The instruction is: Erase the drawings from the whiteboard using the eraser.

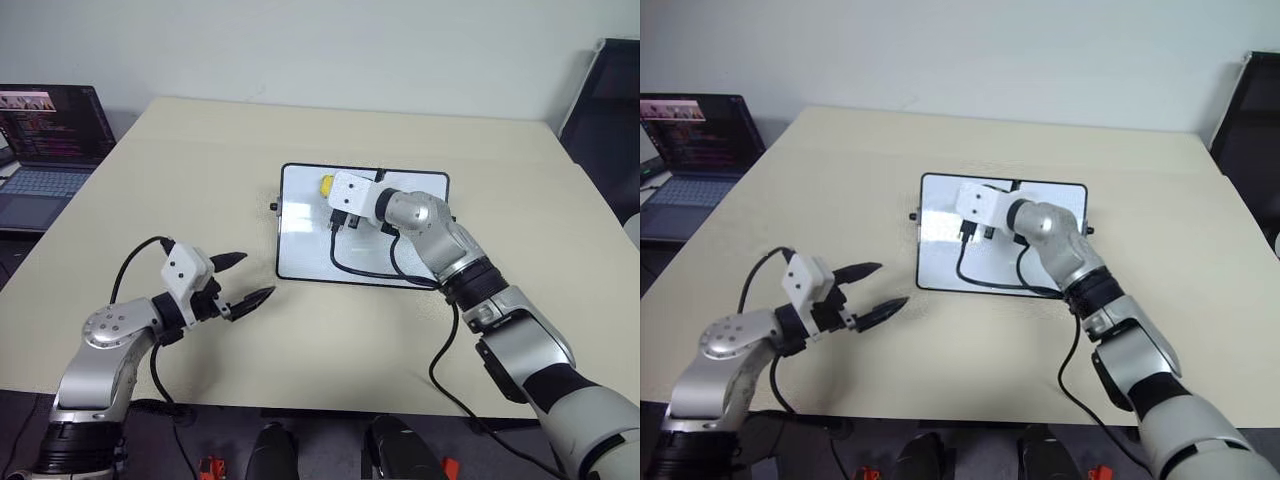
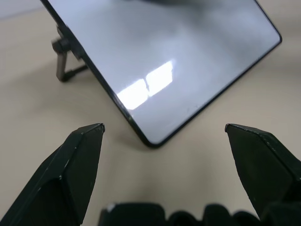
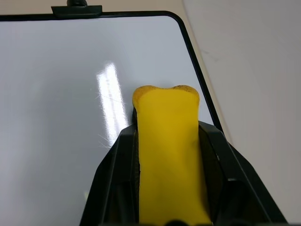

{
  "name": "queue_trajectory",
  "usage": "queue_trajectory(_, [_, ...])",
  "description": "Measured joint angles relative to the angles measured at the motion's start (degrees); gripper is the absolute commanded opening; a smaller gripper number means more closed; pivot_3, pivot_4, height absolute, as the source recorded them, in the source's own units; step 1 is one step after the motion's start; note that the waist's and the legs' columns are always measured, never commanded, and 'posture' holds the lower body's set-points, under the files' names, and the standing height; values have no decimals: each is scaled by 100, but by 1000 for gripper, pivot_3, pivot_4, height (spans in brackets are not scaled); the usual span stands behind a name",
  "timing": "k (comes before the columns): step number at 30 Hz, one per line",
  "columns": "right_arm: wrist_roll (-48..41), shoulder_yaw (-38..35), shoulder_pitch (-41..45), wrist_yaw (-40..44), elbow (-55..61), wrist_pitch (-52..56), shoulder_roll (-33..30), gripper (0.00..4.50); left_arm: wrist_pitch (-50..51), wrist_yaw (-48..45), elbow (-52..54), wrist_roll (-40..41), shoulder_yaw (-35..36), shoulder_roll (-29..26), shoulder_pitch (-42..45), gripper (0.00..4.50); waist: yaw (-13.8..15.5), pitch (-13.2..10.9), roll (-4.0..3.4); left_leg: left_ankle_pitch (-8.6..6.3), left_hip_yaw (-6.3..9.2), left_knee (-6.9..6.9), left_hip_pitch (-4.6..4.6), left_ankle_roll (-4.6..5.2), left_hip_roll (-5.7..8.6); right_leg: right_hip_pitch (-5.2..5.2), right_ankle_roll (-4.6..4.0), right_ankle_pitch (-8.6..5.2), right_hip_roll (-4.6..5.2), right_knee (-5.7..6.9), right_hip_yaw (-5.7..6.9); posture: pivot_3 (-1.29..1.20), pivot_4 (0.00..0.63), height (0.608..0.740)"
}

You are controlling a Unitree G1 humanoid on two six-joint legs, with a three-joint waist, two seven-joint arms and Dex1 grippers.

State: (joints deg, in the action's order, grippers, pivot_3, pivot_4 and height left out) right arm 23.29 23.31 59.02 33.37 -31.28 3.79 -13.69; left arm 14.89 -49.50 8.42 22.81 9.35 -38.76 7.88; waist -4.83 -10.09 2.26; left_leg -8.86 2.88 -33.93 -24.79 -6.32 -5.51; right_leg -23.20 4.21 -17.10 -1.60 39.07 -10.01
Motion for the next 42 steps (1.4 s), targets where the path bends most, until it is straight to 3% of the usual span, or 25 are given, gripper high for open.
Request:
queue_trajectory(4, [-126,64,-242,500,252,115,61,1300,283,155,-8,197,83,-2,639,4500,-21,0,0,1,0,-3,1,0,1,1,6,4,0,4,-2,0,150,740])
queue_trajectory(7, [-140,63,-236,401,230,160,126,1300,487,222,-11,276,162,-33,979,4500,-32,0,0,1,0,-3,1,1,1,1,7,4,-1,4,-2,0,150,740])
queue_trajectory(12, [-151,-60,-31,-284,-64,157,225,1300,629,260,-11,290,155,-33,1082,4500,-36,-1,-2,1,0,-3,0,1,1,0,9,6,-1,3,-2,0,150,740])
queue_trajectory(18, [-293,-170,-301,-102,311,352,200,1300,704,268,9,288,87,18,1083,4500,-17,0,-1,1,0,0,-2,1,1,0,18,10,-1,0,-1,0,150,740])
queue_trajectory(25, [-894,-1100,-1523,-181,2528,1825,108,1300,737,-113,401,342,-456,50,1073,4500,8,-6,-10,-2,2,17,-22,-2,1,-16,37,11,-1,-2,2,0,150,740])
queue_trajectory(33, [-1580,-3580,-3610,-1283,6840,4903,991,1300,478,-497,168,65,-1301,384,1816,4500,96,-6,-12,-7,19,27,-23,-8,4,-12,25,-5,-1,-5,18,0,150,740])
queue_trajectory(36, [-1583,-3842,-4800,-1291,7687,5705,610,1300,337,-735,-260,-61,-1581,574,2120,4500,128,-7,-14,-8,15,21,-22,-10,6,-11,10,-22,1,-7,14,0,150,740])
queue_trajectory(42, [-1632,-3885,-5636,-1553,8043,6249,600,1300,-86,-1475,-1059,-310,-2194,1039,2839,4500,-19,-8,-19,-4,10,2,-8,-5,7,-2,4,-14,1,0,2,0,150,740])
